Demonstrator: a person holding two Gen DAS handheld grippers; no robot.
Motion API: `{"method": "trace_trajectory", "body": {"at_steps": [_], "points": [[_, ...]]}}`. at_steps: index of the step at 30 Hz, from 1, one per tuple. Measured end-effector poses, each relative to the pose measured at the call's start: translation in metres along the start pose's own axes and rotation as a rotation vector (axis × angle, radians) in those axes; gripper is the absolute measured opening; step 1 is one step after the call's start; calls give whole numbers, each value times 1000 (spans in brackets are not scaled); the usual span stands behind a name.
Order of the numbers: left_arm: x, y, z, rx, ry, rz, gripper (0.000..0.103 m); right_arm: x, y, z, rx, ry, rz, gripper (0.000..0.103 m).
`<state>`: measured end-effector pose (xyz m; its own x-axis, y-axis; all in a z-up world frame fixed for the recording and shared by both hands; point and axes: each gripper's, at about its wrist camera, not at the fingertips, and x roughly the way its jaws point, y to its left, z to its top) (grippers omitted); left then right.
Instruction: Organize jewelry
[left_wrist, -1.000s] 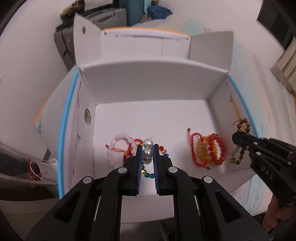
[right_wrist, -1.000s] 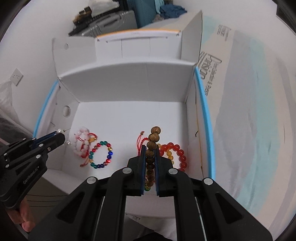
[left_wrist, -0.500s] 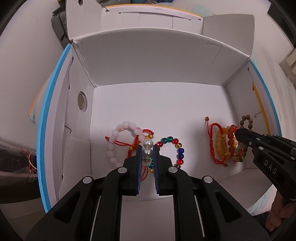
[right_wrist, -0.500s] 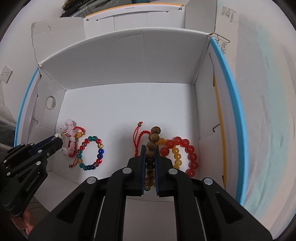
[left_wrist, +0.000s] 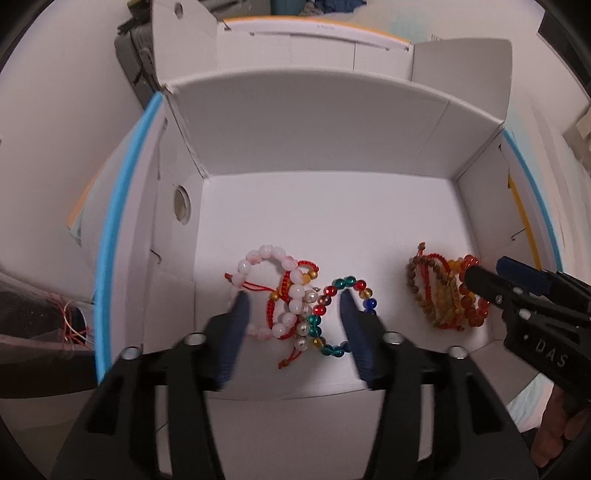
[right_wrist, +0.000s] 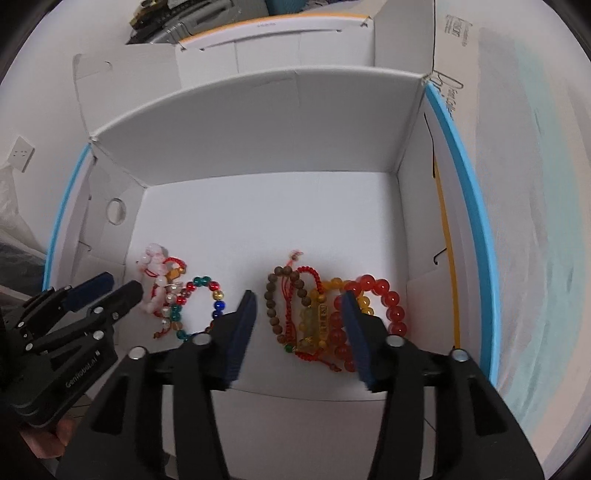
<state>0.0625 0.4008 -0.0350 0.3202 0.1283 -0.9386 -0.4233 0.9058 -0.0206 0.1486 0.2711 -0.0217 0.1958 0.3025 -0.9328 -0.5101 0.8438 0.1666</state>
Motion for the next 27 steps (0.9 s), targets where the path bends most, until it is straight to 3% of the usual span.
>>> {"method": "trace_trajectory", "body": {"at_steps": [6, 13, 18, 27], "points": [[-30, 2, -6, 10, -100, 21, 84, -33, -7, -5, 16, -89, 31, 80], [-73, 13, -28, -34, -235, 2, 97, -66, -18, -29, 42, -189, 18, 92], [-98, 10, -50, -26, -304, 9, 97, -86, -15, -58, 19, -259, -30, 95], [-114, 12, -98, -19, -333, 25, 97, -117, -1, -108, -16, -377, -100, 95]]}}
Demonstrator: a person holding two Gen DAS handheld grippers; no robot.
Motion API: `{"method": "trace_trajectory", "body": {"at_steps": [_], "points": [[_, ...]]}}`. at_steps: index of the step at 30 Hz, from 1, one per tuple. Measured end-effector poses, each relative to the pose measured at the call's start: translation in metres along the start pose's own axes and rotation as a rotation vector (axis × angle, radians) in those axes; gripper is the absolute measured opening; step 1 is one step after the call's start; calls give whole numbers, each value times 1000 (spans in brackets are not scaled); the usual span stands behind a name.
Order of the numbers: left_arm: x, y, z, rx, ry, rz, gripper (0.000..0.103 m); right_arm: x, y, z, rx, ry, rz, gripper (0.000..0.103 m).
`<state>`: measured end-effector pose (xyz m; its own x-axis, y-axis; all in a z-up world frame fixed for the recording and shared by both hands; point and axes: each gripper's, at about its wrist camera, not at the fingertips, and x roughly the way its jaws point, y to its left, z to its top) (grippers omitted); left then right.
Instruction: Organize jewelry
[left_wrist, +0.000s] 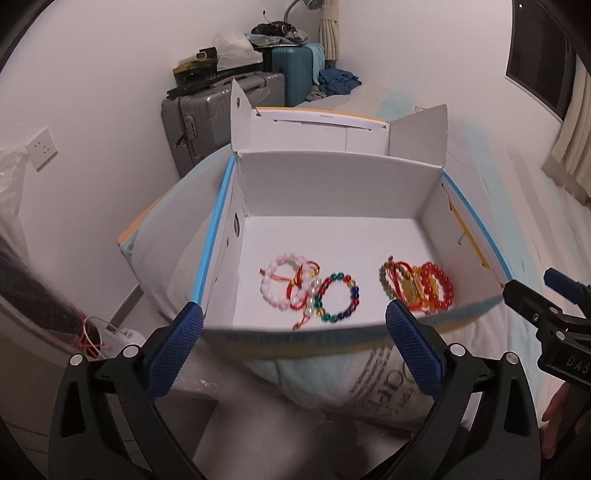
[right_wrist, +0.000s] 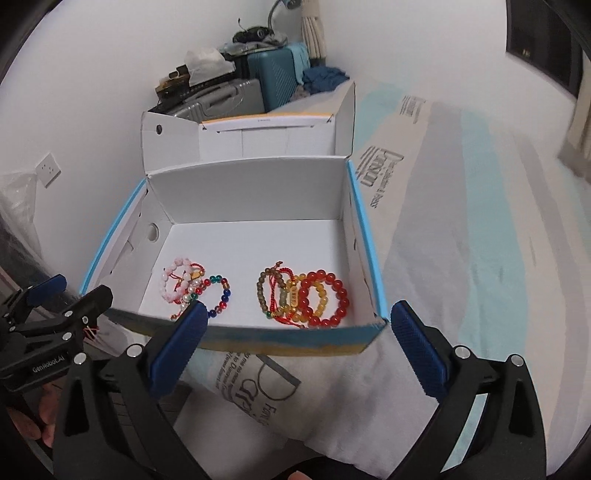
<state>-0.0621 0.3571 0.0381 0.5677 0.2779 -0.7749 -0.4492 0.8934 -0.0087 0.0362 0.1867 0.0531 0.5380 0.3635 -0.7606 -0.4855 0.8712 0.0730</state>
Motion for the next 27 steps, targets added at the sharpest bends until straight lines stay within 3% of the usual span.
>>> {"method": "trace_trajectory", "body": {"at_steps": [12, 27], "points": [[-30, -6, -37, 21, -74, -17, 97, -28, 4, -42, 23, -62, -39, 96], [-31, -7, -44, 20, -68, -27, 97, -36, 7, -50, 11, -73, -59, 95]]}}
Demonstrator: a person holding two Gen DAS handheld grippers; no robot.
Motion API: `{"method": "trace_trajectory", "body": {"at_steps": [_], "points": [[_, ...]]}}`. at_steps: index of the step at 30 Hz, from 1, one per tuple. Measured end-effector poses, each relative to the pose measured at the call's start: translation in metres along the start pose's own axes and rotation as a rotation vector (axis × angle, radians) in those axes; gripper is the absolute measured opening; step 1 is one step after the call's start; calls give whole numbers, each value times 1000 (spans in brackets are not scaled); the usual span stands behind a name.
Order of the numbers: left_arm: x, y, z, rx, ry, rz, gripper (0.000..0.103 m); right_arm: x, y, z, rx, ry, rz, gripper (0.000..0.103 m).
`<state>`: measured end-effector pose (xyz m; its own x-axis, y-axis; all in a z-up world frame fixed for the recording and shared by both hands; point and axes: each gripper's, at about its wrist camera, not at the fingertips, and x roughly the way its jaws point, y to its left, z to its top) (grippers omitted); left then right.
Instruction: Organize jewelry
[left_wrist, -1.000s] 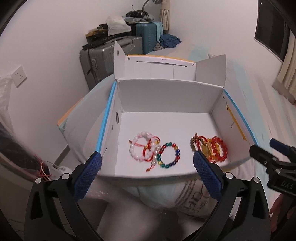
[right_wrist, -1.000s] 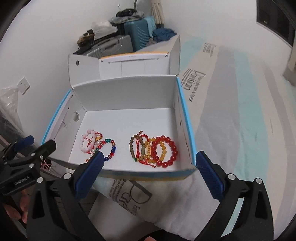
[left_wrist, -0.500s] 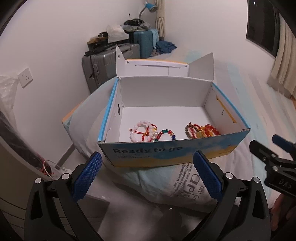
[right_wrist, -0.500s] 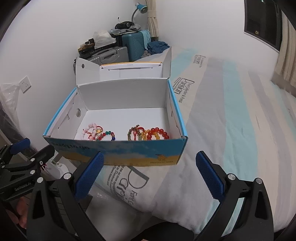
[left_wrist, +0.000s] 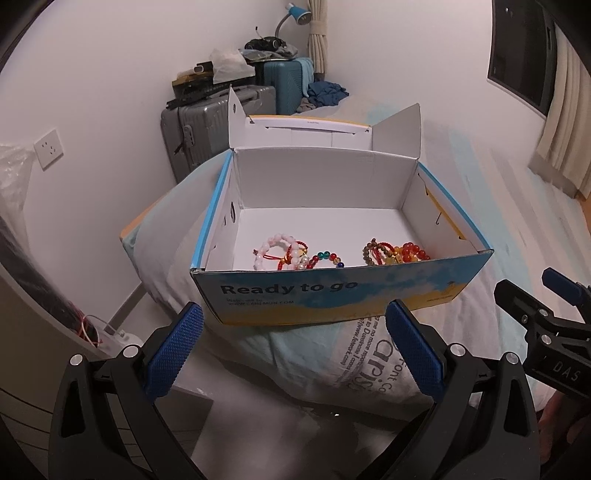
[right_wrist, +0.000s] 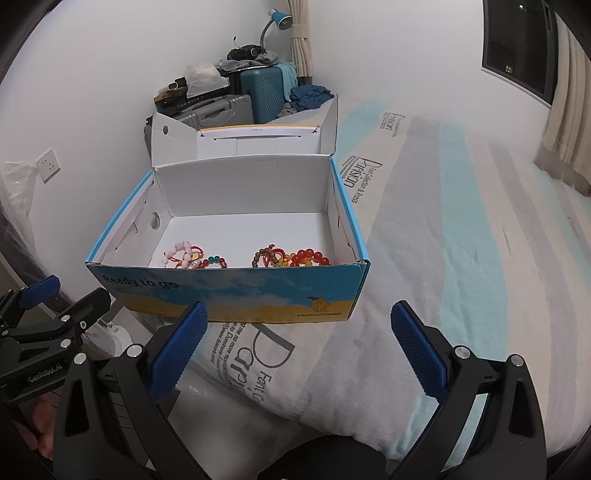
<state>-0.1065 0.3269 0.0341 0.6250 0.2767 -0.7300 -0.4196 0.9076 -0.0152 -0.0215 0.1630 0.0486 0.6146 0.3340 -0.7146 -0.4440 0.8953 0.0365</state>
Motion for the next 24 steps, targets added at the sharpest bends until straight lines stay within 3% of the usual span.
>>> {"method": "trace_trajectory", "body": {"at_steps": [24], "points": [[2, -2, -2, -2, 5, 7, 97, 2, -3, -1, 5, 6, -10, 96]]}}
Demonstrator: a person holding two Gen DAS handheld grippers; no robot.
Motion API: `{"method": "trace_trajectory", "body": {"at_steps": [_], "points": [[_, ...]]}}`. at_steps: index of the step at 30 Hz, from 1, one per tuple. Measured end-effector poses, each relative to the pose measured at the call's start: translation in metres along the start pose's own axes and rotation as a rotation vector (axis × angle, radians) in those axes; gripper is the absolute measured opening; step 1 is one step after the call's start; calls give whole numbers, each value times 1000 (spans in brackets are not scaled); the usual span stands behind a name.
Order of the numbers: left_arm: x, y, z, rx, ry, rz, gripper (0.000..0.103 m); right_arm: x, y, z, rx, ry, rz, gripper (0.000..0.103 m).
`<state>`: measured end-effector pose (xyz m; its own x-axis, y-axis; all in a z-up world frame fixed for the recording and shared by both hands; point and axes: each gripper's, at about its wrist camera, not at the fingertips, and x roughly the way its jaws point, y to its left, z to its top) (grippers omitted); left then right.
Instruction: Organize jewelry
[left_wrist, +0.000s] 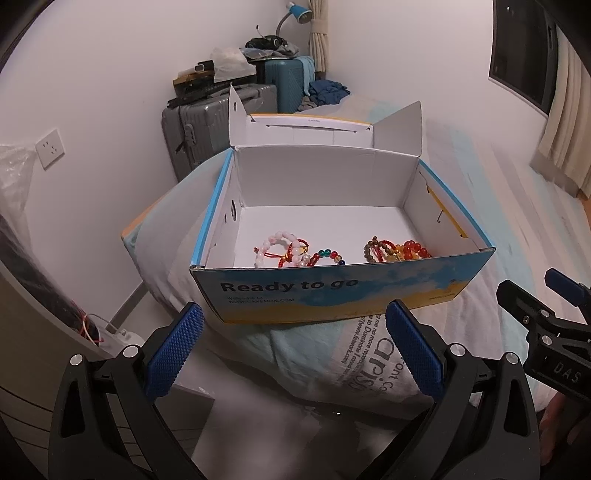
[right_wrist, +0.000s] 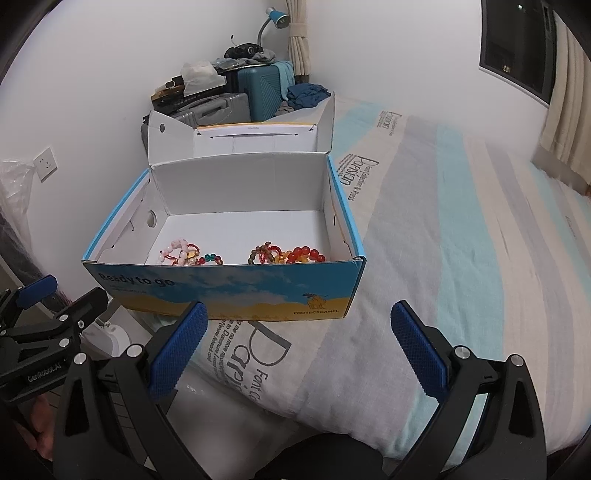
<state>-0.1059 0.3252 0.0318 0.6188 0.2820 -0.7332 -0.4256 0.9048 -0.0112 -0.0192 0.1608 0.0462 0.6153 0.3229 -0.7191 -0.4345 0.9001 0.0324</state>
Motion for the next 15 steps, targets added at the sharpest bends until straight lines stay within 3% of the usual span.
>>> {"method": "trace_trajectory", "body": {"at_steps": [15], "points": [[-3, -1, 4, -11, -9, 20, 97, -3, 1, -1, -2, -5, 5, 96]]}}
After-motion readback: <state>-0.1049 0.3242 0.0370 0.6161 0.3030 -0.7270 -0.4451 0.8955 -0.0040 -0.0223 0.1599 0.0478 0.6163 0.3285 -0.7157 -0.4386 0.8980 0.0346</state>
